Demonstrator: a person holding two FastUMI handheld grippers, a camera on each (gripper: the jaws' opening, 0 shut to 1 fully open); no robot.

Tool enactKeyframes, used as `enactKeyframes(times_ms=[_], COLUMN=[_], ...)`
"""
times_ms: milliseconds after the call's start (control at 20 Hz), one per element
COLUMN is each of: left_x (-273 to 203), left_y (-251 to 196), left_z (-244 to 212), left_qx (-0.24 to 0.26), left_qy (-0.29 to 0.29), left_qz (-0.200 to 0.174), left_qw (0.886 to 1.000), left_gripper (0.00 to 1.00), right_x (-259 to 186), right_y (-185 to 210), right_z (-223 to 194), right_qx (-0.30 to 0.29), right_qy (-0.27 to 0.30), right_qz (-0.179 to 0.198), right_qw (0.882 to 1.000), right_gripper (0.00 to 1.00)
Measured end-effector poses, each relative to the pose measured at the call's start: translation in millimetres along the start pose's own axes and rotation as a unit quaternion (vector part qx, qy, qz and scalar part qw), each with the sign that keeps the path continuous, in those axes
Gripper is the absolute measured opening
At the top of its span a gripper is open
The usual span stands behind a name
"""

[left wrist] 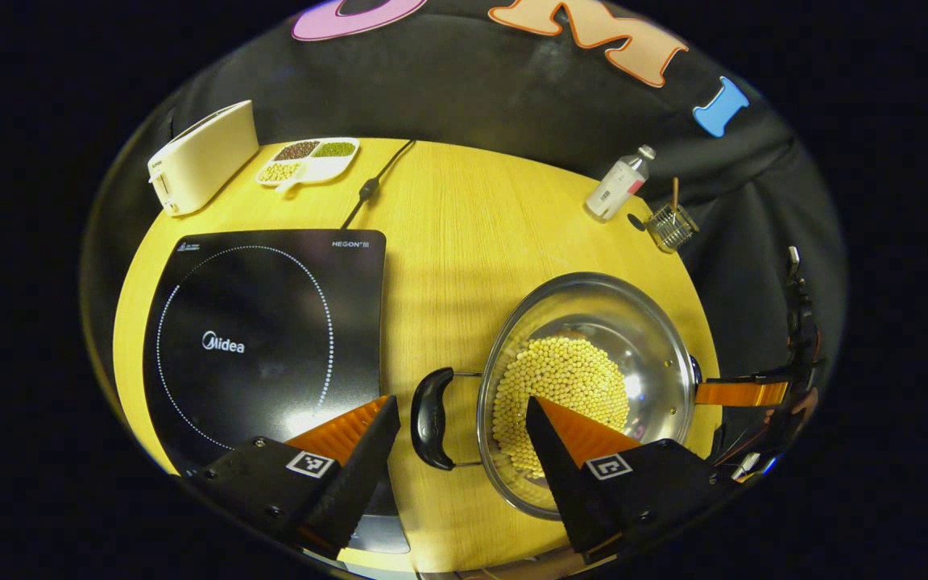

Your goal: First push the handle of the pot to place it horizontally, then grasp the pot with both hands and set it on the induction cooktop.

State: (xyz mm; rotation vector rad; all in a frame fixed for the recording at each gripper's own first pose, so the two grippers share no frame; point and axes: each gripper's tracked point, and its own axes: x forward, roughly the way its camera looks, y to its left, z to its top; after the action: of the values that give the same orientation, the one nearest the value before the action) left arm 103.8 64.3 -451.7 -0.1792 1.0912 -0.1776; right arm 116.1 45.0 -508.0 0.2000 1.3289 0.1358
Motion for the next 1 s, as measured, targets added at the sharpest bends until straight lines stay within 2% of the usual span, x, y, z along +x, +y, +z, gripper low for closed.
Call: enactKeyframes(times_ms=[350, 450, 500, 550, 600, 650, 700, 750, 800, 950, 1000], left_x=[23, 27, 29, 32, 32, 30, 29, 32, 31, 29, 29], left_y=[2, 4, 8, 11, 15, 18, 19, 19, 19, 17, 16], left_z=[-8, -11, -12, -15, -18, -21, -20, -21, -23, -26, -27], left_qx=[-0.015, -0.014, -0.014, -0.013, -0.011, -0.008, -0.007, -0.004, -0.005, -0.029, -0.039], left_qy=[0.051, 0.062, 0.069, 0.076, 0.086, 0.097, 0.100, 0.103, 0.108, 0.104, 0.103], left_qz=[0.026, 0.036, 0.043, 0.052, 0.059, 0.062, 0.063, 0.063, 0.063, 0.057, 0.060], left_qw=[0.998, 0.997, 0.997, 0.996, 0.995, 0.993, 0.993, 0.993, 0.992, 0.992, 0.992], left_gripper=[0.94, 0.91, 0.90, 0.89, 0.81, 0.84, 0.68, 0.68, 0.69, 0.64, 0.64], right_x=[28, 36, 39, 41, 44, 46, 48, 50, 55, 58, 57], right_y=[2, 3, 5, 9, 12, 15, 18, 22, 23, 25, 25], right_z=[8, 7, 6, 5, 5, 4, 1, 0, 1, 7, 9], right_qx=[0.006, 0.008, 0.009, 0.011, 0.010, 0.010, 0.011, 0.018, 0.026, 0.044, 0.046], right_qy=[0.035, 0.046, 0.051, 0.056, 0.060, 0.066, 0.074, 0.082, 0.086, 0.081, 0.077], right_qz=[0.024, 0.033, 0.040, 0.047, 0.053, 0.060, 0.069, 0.079, 0.085, 0.105, 0.109], right_qw=[0.999, 0.998, 0.998, 0.997, 0.997, 0.996, 0.995, 0.993, 0.992, 0.990, 0.990], right_gripper=[0.92, 0.88, 0.95, 0.84, 0.79, 0.73, 0.67, 0.63, 0.51, 0.49, 0.54])
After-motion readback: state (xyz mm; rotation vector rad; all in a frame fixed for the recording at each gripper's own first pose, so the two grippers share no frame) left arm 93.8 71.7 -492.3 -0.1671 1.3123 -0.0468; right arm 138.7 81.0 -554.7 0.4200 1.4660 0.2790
